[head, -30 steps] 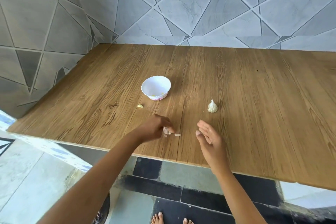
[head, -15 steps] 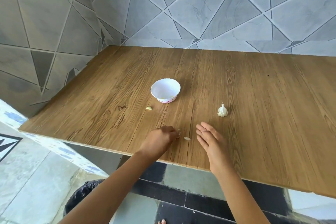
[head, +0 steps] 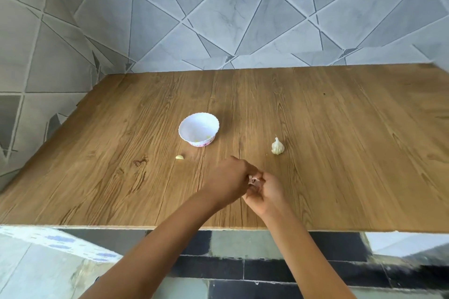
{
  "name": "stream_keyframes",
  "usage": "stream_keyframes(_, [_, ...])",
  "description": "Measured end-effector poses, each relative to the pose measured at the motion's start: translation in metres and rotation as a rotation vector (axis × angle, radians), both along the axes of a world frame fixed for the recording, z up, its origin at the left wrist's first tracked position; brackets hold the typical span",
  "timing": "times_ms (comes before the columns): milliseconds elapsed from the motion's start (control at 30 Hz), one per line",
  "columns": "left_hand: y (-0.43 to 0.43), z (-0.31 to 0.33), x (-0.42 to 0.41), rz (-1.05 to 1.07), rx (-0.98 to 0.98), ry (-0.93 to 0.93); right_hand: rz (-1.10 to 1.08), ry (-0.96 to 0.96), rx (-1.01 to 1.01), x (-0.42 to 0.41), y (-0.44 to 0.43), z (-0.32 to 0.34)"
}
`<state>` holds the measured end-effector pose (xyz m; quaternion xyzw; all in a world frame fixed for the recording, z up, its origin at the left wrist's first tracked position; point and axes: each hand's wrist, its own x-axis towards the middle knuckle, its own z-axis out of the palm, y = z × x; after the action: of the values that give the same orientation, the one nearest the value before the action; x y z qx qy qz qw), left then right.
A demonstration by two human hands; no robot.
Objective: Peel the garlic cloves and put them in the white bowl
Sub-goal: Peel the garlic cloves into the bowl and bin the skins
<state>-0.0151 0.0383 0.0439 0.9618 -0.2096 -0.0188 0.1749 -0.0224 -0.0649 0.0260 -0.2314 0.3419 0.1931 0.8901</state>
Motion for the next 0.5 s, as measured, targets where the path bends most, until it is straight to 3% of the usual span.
stream_keyframes(267, [-0.010,0.012,-0.001,0.039,0.184,-0.116,-0.040,0.004,-0.036,0.002,0.000,0.002])
stream_keyframes(500, [-0.005,0.013,0.001,0.055,0.088,-0.075,-0.062,-0.002,-0.002,0.004,0.002,0.001])
